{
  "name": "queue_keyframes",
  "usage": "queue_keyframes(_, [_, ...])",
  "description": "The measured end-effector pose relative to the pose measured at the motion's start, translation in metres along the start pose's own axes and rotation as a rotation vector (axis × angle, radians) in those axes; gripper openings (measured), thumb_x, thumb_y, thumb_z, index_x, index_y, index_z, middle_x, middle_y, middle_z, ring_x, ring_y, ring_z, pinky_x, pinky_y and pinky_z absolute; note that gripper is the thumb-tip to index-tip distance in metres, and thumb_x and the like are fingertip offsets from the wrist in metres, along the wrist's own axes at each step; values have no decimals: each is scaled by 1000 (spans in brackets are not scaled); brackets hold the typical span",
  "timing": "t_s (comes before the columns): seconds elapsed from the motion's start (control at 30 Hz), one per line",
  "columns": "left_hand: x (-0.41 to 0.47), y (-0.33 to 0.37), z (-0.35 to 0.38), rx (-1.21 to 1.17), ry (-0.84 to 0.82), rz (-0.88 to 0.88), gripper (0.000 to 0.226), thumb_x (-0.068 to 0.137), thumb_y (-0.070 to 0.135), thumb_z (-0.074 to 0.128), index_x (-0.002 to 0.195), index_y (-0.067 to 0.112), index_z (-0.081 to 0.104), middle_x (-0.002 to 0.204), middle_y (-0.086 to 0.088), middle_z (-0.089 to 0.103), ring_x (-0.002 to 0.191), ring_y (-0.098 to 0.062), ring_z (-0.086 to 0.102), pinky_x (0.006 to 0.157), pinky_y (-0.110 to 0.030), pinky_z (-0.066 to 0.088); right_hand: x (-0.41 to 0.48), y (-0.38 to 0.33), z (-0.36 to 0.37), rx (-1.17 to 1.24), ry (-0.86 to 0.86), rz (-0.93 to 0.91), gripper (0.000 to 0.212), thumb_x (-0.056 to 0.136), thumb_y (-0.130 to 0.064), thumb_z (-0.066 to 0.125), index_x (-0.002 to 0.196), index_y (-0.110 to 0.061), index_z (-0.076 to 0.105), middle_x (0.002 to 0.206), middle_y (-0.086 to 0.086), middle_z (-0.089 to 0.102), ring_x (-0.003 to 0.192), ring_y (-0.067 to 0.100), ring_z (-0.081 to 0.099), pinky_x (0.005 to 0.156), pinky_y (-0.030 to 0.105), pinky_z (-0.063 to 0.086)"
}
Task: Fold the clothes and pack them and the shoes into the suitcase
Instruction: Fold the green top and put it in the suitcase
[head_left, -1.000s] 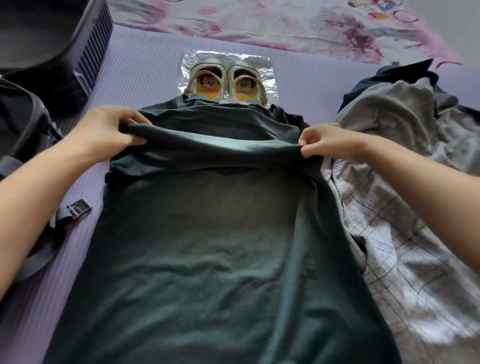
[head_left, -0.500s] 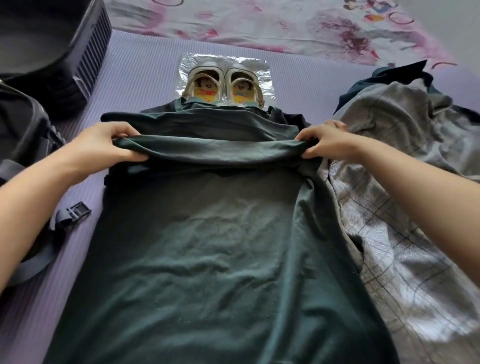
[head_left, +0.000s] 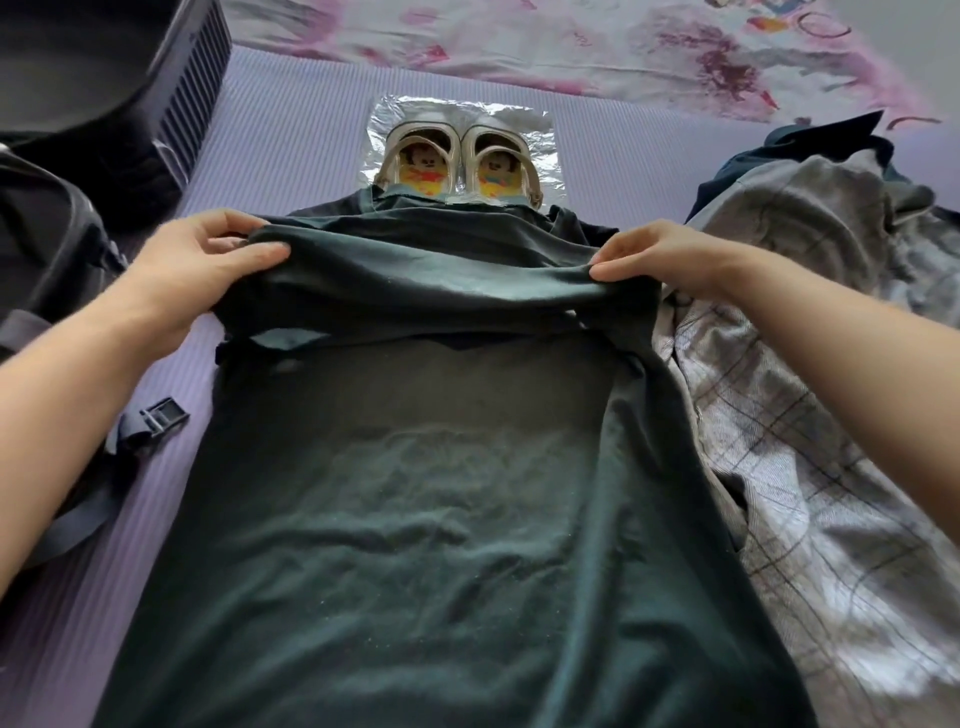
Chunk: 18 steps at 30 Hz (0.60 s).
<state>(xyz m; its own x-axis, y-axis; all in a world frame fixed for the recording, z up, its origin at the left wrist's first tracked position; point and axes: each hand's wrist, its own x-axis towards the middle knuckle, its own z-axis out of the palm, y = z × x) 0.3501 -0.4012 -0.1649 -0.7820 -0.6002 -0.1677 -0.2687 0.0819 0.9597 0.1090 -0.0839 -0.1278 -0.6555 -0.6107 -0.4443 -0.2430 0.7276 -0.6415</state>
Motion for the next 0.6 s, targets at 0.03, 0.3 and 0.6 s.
queue_keyframes(0.03, [1, -1, -1, 13, 37, 10, 13, 86, 14, 66, 82, 25, 59, 63, 17, 68, 58, 5, 62, 63, -11, 50, 0, 0, 0, 37, 1, -6, 12, 85, -23, 67, 95, -17, 67, 99, 4, 64, 94, 17, 59, 80, 23, 46])
queue_keyframes(0.3, [19, -7, 5, 223, 218, 121, 21, 77, 17, 76, 77, 27, 57, 84, 1, 64, 69, -4, 62, 72, -20, 50, 13, -3, -3, 144, 283, -44, 17, 81, -15, 71, 73, -23, 59, 76, -6, 57, 79, 10, 53, 75, 21, 41])
queue_keyframes(0.6, [26, -13, 36, 754, 533, 348, 38, 80, 17, 65, 115, 13, 52, 125, -17, 45, 118, -35, 39, 101, -33, 28, 20, 0, 27, -411, 928, -105, 31, 83, -34, 68, 109, -19, 59, 121, 5, 49, 120, 24, 38, 94, 29, 22])
